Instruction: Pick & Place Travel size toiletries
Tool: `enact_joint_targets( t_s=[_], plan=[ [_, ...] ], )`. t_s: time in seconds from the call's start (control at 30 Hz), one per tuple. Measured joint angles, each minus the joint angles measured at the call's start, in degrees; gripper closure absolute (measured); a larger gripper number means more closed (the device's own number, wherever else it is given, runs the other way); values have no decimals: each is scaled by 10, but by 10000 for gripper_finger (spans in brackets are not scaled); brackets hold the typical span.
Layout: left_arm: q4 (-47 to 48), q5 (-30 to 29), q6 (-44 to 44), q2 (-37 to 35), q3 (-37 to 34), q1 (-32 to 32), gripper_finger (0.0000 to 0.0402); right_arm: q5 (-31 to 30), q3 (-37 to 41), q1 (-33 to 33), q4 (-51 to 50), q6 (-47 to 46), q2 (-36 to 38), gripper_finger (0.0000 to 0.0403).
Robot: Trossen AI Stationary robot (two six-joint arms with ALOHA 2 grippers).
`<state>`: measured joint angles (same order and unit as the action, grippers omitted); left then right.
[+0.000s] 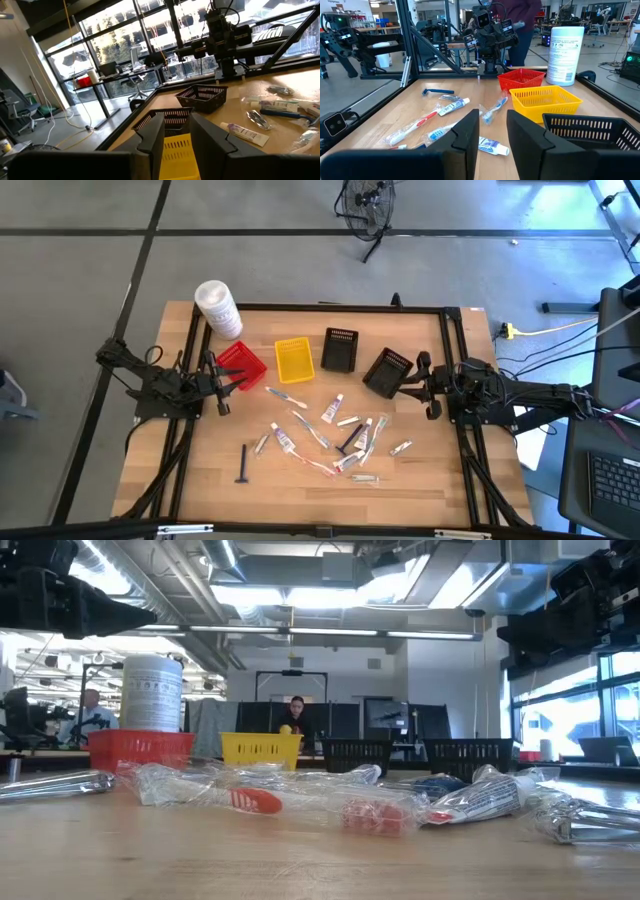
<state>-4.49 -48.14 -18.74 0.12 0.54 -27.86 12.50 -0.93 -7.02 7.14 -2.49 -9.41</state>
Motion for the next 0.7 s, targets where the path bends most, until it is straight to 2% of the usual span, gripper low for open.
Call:
enact_joint_targets(
  t_s=[0.7],
  plan=[
    [0,0,0,0,0,0,313,0,0,0,0,0,0,262]
  ],
)
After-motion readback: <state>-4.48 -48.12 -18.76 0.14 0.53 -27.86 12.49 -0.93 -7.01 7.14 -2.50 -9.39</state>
